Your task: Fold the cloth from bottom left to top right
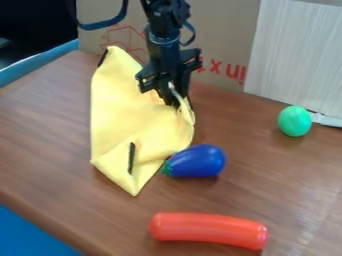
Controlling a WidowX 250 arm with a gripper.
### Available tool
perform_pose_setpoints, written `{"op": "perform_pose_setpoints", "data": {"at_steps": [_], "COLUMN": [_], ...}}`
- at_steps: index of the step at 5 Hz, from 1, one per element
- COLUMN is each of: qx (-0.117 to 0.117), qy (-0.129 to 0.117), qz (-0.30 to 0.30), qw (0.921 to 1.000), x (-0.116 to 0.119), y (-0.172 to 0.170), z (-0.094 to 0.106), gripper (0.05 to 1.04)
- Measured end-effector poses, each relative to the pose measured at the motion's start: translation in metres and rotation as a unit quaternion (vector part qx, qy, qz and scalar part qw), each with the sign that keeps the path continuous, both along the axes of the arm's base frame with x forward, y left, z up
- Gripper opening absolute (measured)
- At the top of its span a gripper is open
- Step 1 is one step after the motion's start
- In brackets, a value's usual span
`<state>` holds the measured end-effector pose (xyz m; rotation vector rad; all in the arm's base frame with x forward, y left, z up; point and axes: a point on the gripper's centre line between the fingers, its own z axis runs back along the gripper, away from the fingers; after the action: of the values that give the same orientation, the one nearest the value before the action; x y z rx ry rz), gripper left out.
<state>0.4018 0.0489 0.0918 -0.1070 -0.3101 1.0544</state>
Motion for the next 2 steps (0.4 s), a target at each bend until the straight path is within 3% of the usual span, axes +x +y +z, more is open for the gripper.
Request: {"op": "perform_pose_setpoints", "data": {"at_steps": [1, 2], "qx": [-0.009, -0.031], "qy": [0.000, -0.021], "qz": [-0.002, -0.002], "qw": [1.0000, 0.9993], "x": [-0.001, -0.011], "y": [0.001, 0.010], "z": [0.001, 0.018], "gripper": [0.800, 1.002]}}
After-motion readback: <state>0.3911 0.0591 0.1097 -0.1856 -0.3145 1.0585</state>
